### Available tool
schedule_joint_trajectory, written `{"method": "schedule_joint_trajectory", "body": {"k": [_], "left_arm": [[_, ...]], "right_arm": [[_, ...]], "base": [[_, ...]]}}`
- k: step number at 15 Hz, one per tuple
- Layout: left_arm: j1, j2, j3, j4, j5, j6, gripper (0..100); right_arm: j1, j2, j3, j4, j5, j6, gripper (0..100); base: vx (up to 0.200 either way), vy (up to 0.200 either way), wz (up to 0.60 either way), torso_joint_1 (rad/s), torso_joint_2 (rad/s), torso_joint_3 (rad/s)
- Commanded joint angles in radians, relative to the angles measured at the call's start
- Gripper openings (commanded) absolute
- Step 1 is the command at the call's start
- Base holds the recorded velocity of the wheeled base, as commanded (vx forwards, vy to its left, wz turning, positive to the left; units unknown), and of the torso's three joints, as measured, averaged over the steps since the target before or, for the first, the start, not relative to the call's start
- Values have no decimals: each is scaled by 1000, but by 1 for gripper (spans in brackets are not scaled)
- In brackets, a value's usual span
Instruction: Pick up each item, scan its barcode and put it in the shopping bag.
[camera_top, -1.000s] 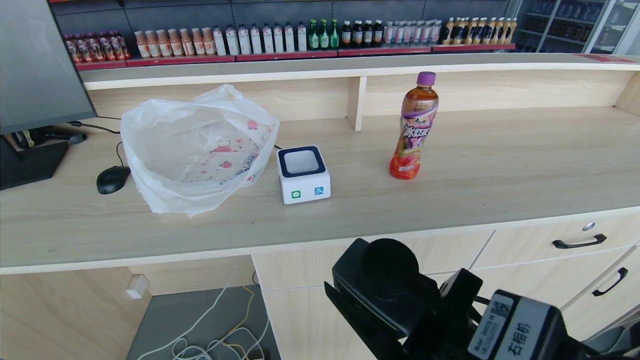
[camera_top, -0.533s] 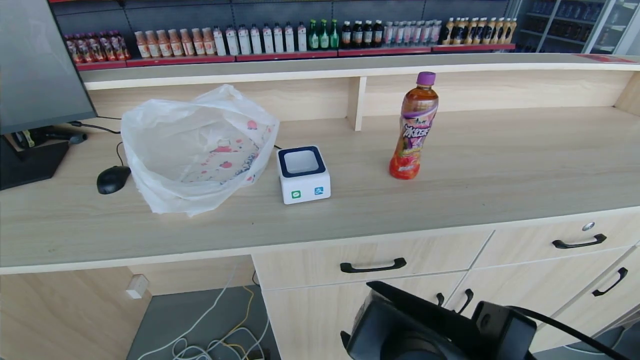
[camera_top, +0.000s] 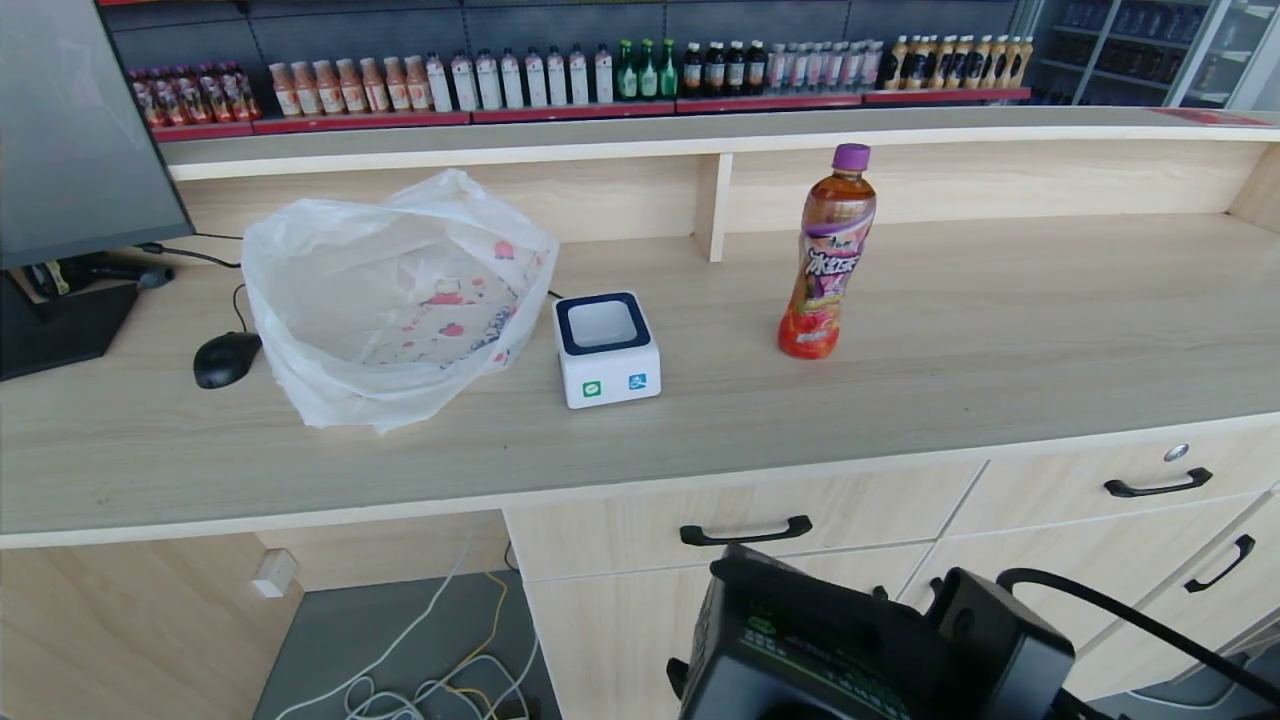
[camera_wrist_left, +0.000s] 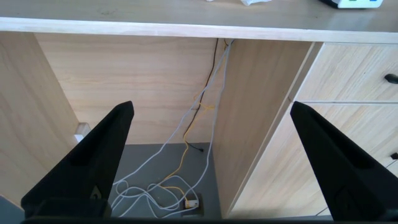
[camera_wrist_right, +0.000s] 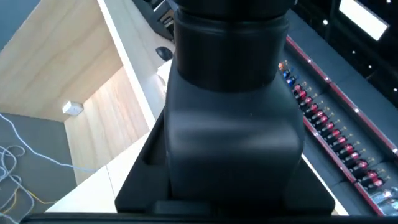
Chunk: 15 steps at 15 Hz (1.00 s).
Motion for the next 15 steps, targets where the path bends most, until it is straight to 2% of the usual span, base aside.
{"method": "schedule_joint_trajectory", "body": {"k": [1, 2, 4, 5, 6, 10, 13, 15], "left_arm": [[0, 0, 0, 0, 0, -1, 100], [0, 0, 0, 0, 0, -1, 100], [0, 0, 0, 0, 0, -1, 100], [0, 0, 0, 0, 0, -1, 100], [0, 0, 0, 0, 0, -1, 100], [-1, 0, 0, 0, 0, -1, 100], [0, 0, 0, 0, 0, -1, 100], [0, 0, 0, 0, 0, -1, 100]], "right_arm": [[-16, 9, -17, -1, 1, -90, 0], [-7, -3, -15, -1, 13, -113, 0], [25, -30, -34, -1, 72, -328, 0], [25, -30, -34, -1, 72, -328, 0], [17, -43, -80, -1, 72, -450, 0], [4, -43, -124, -1, 136, -555, 0], [20, -15, -162, -1, 135, -677, 0], [40, 16, -190, -1, 136, -683, 0]], "base": [[0, 0, 0, 0, 0, 0], [0, 0, 0, 0, 0, 0], [0, 0, 0, 0, 0, 0], [0, 0, 0, 0, 0, 0], [0, 0, 0, 0, 0, 0], [0, 0, 0, 0, 0, 0], [0, 0, 0, 0, 0, 0], [0, 0, 0, 0, 0, 0]]}}
